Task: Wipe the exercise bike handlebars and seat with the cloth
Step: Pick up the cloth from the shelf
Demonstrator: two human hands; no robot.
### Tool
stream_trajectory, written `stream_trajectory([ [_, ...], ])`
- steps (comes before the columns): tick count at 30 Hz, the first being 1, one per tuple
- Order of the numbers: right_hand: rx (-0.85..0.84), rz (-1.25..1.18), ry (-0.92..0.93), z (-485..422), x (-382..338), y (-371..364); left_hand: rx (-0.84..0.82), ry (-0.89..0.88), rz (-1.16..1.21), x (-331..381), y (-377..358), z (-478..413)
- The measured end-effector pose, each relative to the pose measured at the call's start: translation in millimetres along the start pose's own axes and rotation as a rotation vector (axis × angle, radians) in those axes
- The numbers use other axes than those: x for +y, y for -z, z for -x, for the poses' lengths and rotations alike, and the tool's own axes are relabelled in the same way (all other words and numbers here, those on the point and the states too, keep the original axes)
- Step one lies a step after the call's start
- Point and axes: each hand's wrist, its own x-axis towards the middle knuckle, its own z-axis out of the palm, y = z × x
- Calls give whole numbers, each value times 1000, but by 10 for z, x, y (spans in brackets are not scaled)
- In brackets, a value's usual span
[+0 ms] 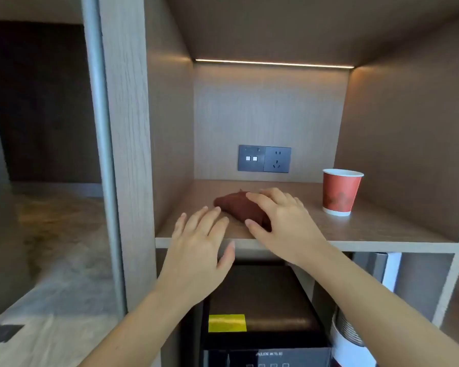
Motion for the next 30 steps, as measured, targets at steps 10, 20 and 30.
stream_trajectory([
  [10, -134, -120, 134, -132, 290, -107, 8, -12, -20, -92, -125, -172],
  [20, -253, -356, 246, -19, 580, 163, 12, -13, -7, -185, -119, -170],
  [30, -517, -110, 232, -632, 153, 20, 3, 14, -56, -324, -155, -135],
])
